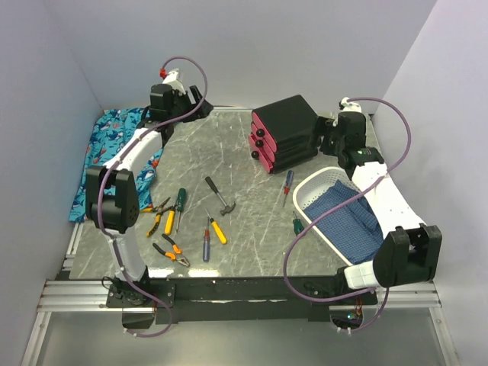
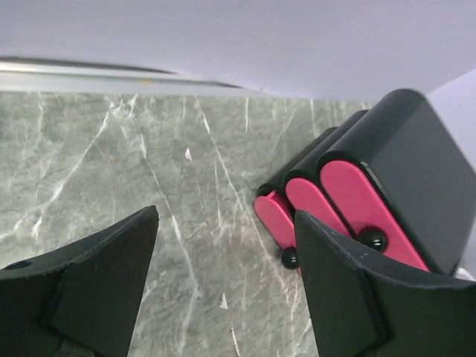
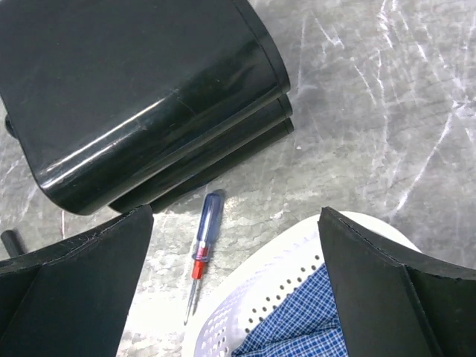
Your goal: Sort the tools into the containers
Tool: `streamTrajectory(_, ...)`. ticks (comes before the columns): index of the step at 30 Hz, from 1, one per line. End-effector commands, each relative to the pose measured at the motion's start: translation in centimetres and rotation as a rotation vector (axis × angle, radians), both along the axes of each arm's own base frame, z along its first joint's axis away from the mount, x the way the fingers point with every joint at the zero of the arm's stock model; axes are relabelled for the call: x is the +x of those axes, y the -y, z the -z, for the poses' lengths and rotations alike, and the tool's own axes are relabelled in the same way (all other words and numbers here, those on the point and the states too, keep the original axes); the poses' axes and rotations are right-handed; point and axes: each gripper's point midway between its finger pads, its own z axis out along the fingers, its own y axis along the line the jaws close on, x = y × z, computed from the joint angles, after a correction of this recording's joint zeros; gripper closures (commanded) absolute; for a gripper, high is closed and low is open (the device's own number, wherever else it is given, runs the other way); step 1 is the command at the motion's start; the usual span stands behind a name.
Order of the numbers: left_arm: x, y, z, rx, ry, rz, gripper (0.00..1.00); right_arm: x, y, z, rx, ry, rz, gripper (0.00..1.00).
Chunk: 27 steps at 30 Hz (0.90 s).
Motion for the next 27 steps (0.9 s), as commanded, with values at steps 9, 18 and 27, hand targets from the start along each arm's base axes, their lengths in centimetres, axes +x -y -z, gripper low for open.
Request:
streamTrajectory(9,4.8,0.7,1.5,-0.005,0.055,-0.002,0.23,2.0,0.7,1.1,-0.076,-0.046,-0.007,0.03)
streamTrajectory(18,10.3,3.3,4.9,0.001,0.197,0.047,0.18,2.9,-2.1,3.8,-0.018,-0.124,-0.160,0.19)
streamTrajectory(27,12.2,9.4,6.6,0.134,0.349,0.190,0.17,4.1,-1.6,5.4,-0.069,-0.122,-0.164,0.45)
